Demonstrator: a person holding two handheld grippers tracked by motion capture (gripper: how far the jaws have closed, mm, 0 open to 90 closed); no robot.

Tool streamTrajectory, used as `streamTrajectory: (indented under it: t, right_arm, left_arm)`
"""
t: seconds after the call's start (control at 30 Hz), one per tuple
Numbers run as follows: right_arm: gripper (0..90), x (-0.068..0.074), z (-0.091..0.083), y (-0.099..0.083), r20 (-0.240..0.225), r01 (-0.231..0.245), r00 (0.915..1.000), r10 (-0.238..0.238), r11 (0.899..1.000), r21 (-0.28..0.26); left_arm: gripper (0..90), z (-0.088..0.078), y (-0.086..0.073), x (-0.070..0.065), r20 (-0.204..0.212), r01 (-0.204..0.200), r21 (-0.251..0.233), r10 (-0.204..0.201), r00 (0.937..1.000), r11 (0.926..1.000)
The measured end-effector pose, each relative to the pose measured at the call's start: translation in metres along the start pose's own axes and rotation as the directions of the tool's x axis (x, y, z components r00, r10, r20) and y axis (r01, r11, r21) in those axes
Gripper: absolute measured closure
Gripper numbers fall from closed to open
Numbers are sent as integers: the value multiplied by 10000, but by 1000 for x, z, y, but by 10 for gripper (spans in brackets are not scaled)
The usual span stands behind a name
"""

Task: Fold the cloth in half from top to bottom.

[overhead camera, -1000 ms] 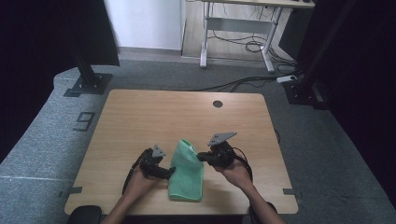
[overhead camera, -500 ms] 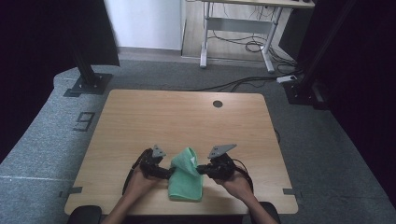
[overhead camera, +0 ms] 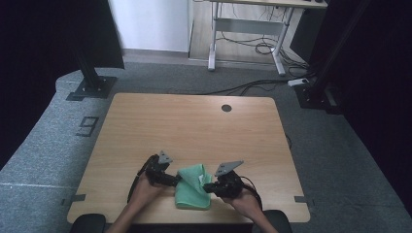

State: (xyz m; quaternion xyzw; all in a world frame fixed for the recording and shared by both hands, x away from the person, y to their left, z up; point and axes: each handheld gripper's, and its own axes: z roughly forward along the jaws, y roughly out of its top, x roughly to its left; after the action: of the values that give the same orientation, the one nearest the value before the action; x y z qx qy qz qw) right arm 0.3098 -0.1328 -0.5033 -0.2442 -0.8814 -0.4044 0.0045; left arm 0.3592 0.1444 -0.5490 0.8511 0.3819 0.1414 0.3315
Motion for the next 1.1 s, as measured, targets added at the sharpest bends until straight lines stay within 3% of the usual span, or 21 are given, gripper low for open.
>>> streamTrajectory:
  t: [0.23,0.47,0.67,0.77,0.83,1.1]
  right_arm:
    - [848,2,12,-11,-123,-127,9998,132,9993,352]
    - [847,4,18,-15,99,24,9999,-30,9982,596]
    - [845,3,20,-20,192,-31,9998,20,9985,538]
    - [844,2,21,-21,196,-43,9998,34,9989,457]
    - [844,2,22,-22,232,-45,9997,35,9990,448]
    - [847,0,27,-16,686,183,9974,-225,9980,603]
  left_arm:
    - [43,0,0,0,1,6,-4,-6,10000,10000]
    - [43,0,0,0,14,8,-6,-8,10000,10000]
    - [88,-5,2,2,407,-307,175,300,9987,9994]
    - [118,-13,4,-1,348,-742,246,733,9967,9969]
    - [125,-14,4,0,327,-774,359,762,9966,9964]
    - [109,-2,8,8,-172,-398,285,403,9990,9988]
